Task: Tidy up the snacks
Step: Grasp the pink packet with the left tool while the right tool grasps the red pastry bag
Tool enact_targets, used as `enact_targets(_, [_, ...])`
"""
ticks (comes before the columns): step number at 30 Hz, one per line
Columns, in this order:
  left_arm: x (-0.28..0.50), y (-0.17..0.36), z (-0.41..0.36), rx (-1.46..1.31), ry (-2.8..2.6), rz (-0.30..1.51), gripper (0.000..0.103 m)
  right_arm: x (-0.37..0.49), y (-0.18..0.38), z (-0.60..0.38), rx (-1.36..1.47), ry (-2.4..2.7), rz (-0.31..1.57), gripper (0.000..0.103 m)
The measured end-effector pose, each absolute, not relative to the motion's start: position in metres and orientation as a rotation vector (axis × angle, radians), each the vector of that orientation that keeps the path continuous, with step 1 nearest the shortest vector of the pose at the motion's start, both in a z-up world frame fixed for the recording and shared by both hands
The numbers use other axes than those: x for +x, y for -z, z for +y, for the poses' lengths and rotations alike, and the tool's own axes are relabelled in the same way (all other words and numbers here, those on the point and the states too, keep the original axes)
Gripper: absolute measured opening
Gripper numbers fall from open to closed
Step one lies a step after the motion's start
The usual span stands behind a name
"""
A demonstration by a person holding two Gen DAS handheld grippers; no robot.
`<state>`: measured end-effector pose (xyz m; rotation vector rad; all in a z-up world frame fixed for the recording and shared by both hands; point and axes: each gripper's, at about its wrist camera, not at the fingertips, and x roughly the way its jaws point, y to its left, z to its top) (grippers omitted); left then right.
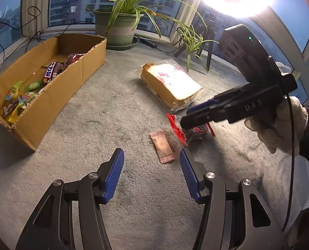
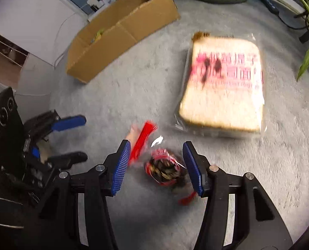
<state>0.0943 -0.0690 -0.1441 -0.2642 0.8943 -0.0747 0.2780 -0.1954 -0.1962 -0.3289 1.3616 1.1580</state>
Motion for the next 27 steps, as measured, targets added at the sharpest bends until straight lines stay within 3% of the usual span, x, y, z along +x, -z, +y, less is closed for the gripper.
enact_targets(7, [0.104, 0.151, -0.08, -0.239, 0.11, 0.917, 0.054, 0.267, 0.198, -0.21, -0.303, -1.13, 1.354, 0.056])
enact_targets(15, [0.119, 0.164, -0.09, -0.224, 0.127, 0.952, 0.037, 0.228, 0.205, -0.194, -0.508, -1.032, 1.2, 0.056])
enact_targets(27, [0.137, 0.175, -0.105, -0.165, 0.09, 0.98, 0.037, 0.243, 0.202, -0.225, -0.418, -0.871, 1.182, 0.053])
